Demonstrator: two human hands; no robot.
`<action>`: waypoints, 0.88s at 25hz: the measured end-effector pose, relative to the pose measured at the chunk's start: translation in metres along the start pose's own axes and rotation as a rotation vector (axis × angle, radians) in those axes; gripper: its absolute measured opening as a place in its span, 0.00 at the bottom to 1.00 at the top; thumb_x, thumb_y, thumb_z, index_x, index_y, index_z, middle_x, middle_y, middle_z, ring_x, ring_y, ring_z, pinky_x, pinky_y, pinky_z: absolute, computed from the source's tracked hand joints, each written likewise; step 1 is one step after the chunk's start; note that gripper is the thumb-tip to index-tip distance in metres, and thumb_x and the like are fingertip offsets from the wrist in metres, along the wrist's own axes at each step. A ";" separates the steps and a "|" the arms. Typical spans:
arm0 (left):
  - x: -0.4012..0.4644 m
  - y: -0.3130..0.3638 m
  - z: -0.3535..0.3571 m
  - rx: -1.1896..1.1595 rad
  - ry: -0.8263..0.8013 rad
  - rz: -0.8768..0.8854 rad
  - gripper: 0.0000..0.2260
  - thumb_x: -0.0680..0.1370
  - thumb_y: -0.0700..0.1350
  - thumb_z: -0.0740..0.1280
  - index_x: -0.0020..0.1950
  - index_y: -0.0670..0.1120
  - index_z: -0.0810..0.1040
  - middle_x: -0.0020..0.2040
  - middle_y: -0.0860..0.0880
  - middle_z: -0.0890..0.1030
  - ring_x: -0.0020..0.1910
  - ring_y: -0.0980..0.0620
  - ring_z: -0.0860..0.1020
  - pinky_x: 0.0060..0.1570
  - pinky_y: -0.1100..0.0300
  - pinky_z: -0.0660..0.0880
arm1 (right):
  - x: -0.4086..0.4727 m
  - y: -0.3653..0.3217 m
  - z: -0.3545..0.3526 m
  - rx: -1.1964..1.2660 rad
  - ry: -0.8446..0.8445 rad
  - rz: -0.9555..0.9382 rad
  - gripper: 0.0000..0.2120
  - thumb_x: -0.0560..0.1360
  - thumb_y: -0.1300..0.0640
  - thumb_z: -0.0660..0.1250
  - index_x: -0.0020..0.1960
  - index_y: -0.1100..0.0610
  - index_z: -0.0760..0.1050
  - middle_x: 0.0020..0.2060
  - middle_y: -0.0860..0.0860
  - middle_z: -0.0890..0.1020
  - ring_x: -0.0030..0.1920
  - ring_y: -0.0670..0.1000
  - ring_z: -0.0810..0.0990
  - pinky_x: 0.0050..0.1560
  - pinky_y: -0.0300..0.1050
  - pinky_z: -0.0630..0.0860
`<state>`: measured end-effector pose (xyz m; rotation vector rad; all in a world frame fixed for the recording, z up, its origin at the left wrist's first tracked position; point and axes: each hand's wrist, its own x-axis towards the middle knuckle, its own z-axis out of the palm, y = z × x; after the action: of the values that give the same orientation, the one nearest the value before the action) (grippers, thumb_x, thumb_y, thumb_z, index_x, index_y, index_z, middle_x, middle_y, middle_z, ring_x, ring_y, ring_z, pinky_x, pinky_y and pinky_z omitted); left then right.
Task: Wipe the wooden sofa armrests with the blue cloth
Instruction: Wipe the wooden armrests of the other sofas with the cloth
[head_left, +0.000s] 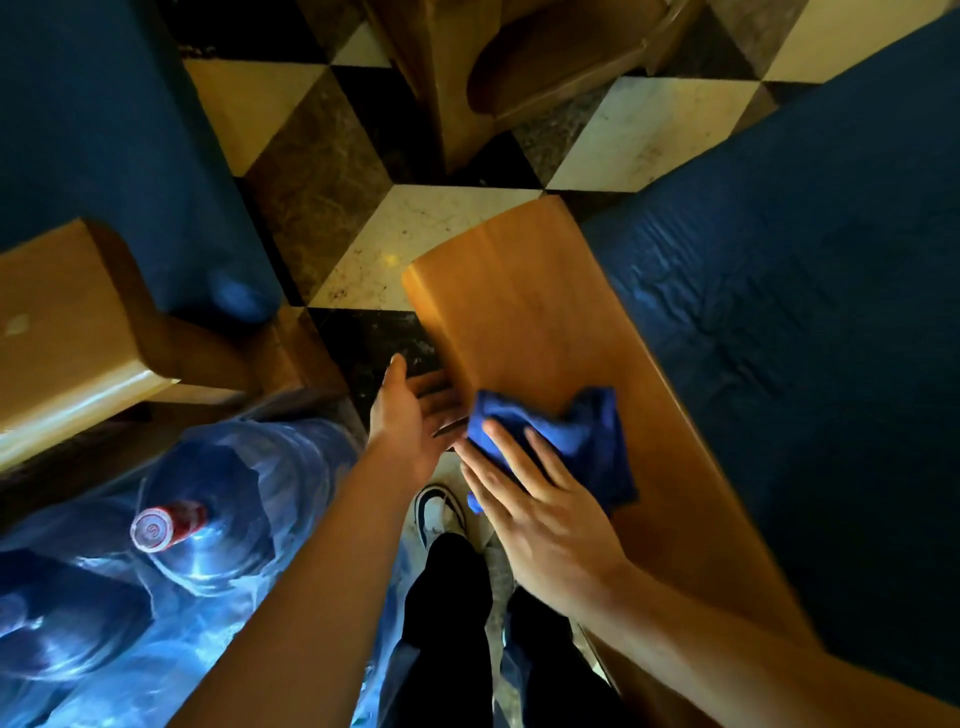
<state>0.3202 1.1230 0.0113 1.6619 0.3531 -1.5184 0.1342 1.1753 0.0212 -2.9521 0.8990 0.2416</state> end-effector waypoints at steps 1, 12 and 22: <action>-0.001 -0.002 0.004 -0.002 0.000 -0.002 0.29 0.83 0.65 0.53 0.57 0.42 0.80 0.47 0.41 0.85 0.43 0.42 0.83 0.44 0.49 0.77 | -0.023 -0.003 0.007 0.051 0.034 0.037 0.25 0.84 0.55 0.52 0.80 0.57 0.64 0.83 0.53 0.59 0.83 0.61 0.54 0.82 0.61 0.46; -0.001 0.004 0.032 -0.089 -0.005 -0.021 0.25 0.83 0.64 0.55 0.70 0.50 0.76 0.61 0.43 0.84 0.59 0.41 0.82 0.63 0.39 0.77 | 0.030 0.052 -0.007 0.284 0.110 0.856 0.35 0.82 0.39 0.52 0.83 0.55 0.55 0.83 0.56 0.57 0.82 0.62 0.55 0.79 0.64 0.55; 0.009 0.033 0.014 -0.083 -0.033 0.022 0.30 0.83 0.66 0.50 0.66 0.44 0.77 0.58 0.40 0.83 0.58 0.41 0.81 0.58 0.42 0.76 | 0.173 0.083 -0.022 0.281 0.107 0.608 0.34 0.84 0.39 0.44 0.84 0.57 0.49 0.84 0.57 0.52 0.83 0.64 0.46 0.81 0.64 0.46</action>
<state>0.3351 1.0899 0.0172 1.5701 0.3736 -1.4932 0.2326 1.0093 0.0152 -2.3844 1.6714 -0.0278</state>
